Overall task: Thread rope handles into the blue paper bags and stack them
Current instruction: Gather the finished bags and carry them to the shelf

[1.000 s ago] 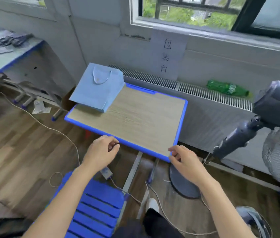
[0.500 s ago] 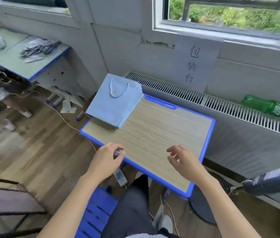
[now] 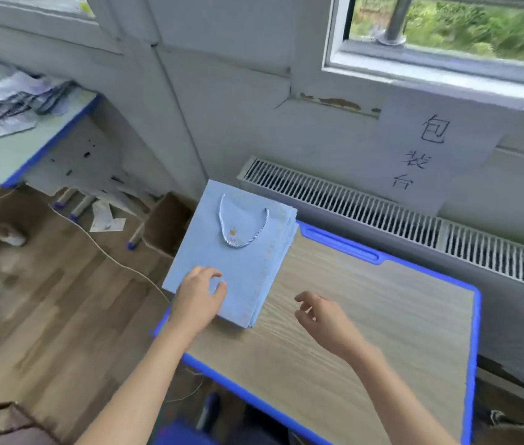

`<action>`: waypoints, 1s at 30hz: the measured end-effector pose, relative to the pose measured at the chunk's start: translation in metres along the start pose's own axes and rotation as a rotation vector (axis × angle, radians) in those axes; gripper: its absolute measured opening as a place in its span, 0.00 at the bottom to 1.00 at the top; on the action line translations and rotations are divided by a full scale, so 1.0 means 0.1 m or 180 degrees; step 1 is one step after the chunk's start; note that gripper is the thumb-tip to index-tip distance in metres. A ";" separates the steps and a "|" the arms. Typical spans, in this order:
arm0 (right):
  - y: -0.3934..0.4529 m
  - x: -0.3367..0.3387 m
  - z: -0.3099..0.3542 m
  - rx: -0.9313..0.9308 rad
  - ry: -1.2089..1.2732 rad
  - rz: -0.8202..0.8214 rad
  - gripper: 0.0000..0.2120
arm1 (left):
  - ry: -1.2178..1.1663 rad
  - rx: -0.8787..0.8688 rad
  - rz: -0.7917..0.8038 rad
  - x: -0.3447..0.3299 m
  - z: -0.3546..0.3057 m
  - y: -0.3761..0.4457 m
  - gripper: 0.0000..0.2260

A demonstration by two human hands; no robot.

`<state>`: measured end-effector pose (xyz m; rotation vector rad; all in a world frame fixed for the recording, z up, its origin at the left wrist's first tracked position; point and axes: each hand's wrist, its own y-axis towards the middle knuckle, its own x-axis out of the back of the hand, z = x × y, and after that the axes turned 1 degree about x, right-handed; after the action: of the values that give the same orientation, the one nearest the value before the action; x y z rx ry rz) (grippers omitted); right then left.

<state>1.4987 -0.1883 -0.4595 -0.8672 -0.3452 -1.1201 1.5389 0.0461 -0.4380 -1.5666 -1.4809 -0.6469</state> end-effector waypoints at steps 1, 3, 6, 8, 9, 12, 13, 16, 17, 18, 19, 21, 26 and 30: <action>0.17 -0.06 0.08 -0.0108 0.0069 0.0028 0.16 | 0.0072 0.0086 -0.0065 0.03 0.08 0.19 0.14; 0.45 -0.18 0.22 -0.0315 0.0253 0.0073 0.19 | 0.0184 0.0242 -0.0157 0.08 0.21 0.52 0.21; 0.78 -0.38 0.30 -0.0761 0.0733 0.0155 0.25 | -0.0023 0.0560 -0.0013 0.10 0.31 0.92 0.26; 0.94 -0.49 0.30 -0.0989 0.1056 0.0065 0.27 | -0.0526 0.1016 0.0293 0.11 0.33 1.12 0.26; 0.99 -0.51 0.31 -0.1087 0.1256 -0.0006 0.27 | -0.0804 0.1235 0.0442 0.11 0.35 1.21 0.27; 1.10 -0.55 0.29 -0.1323 0.1932 -0.0117 0.32 | -0.1610 0.1496 0.0740 0.12 0.43 1.39 0.25; 1.13 -0.60 0.22 -0.1343 0.2150 -0.0119 0.35 | -0.1903 0.1541 0.0825 0.11 0.45 1.42 0.22; 1.19 -0.71 -0.02 -0.1408 0.2641 -0.0240 0.47 | -0.2497 0.1592 0.1099 0.06 0.39 1.35 0.13; 1.13 -0.64 -0.01 -0.1453 0.2765 -0.0305 0.47 | -0.2576 0.1577 0.1154 0.02 0.36 1.31 0.13; 1.06 -0.57 0.02 -0.1518 0.2904 -0.0337 0.44 | -0.2609 0.1552 0.1206 0.00 0.34 1.27 0.13; 0.98 -0.47 0.07 -0.1588 0.3066 -0.0319 0.39 | -0.2649 0.1521 0.1263 -0.05 0.32 1.23 0.14; 0.78 -0.35 0.02 -0.1630 0.3401 -0.0218 0.31 | -0.2629 0.1509 0.1457 -0.14 0.23 1.12 0.22; 0.21 -0.20 -0.32 -0.1755 0.3865 -0.0684 0.20 | -0.2506 0.1329 0.1853 -0.52 -0.18 0.76 0.31; -0.36 -0.18 -0.64 -0.1983 0.4112 -0.1479 0.27 | -0.2239 0.1035 0.2092 -0.81 -0.71 0.35 0.12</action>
<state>1.4479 -0.2309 -0.4964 -0.4178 0.9631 -2.0271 1.5734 -0.0534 -0.4788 -1.9525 -1.3086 0.5499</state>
